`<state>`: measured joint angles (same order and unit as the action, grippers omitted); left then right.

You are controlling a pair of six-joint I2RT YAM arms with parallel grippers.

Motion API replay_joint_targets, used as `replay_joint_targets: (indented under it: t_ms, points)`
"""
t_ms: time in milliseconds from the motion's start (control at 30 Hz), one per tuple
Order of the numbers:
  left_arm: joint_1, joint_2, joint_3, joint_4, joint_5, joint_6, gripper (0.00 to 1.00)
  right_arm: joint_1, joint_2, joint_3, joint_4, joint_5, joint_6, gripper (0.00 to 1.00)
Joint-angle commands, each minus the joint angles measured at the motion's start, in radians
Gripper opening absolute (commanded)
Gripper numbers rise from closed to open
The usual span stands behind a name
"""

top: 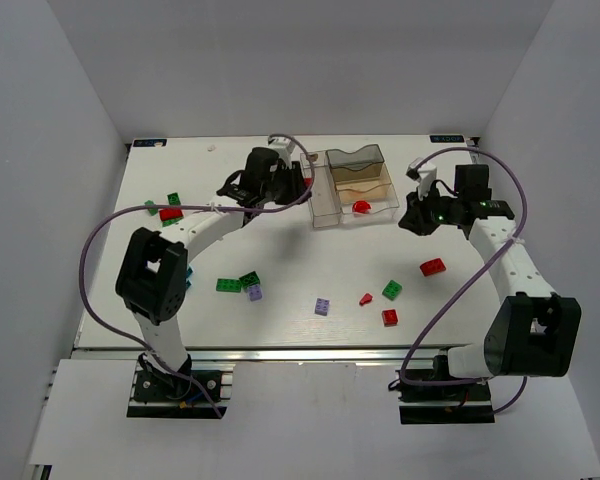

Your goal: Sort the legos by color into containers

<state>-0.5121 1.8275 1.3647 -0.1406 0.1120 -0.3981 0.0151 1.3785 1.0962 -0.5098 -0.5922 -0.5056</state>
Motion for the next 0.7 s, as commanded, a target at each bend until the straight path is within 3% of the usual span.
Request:
replay_joint_targets:
  t_ms: [0, 67, 133, 267, 467, 667]
  points:
    - [-0.038, 0.012, 0.038, 0.226, 0.290, 0.076, 0.00, -0.001, -0.033, -0.009, -0.074, -0.127, -0.120, 0.07]
    - [-0.054, 0.038, 0.074, 0.230, 0.316, 0.109, 0.00, -0.001, -0.032, -0.006, -0.114, -0.129, -0.154, 0.00]
    - [-0.078, 0.090, 0.137, 0.236, 0.348, 0.148, 0.00, -0.032, -0.033, -0.009, -0.121, -0.118, -0.160, 0.02]
    - [-0.106, 0.228, 0.302, 0.178, 0.368, 0.206, 0.00, -0.043, -0.050, -0.013, -0.111, -0.106, -0.143, 0.18]
    - [-0.154, 0.400, 0.572, 0.108, 0.304, 0.272, 0.00, -0.050, -0.087, -0.038, -0.088, -0.095, -0.094, 0.30]
    - [-0.163, 0.481, 0.605, 0.076, 0.209, 0.303, 0.13, -0.067, -0.139, -0.088, -0.067, -0.074, -0.091, 0.51]
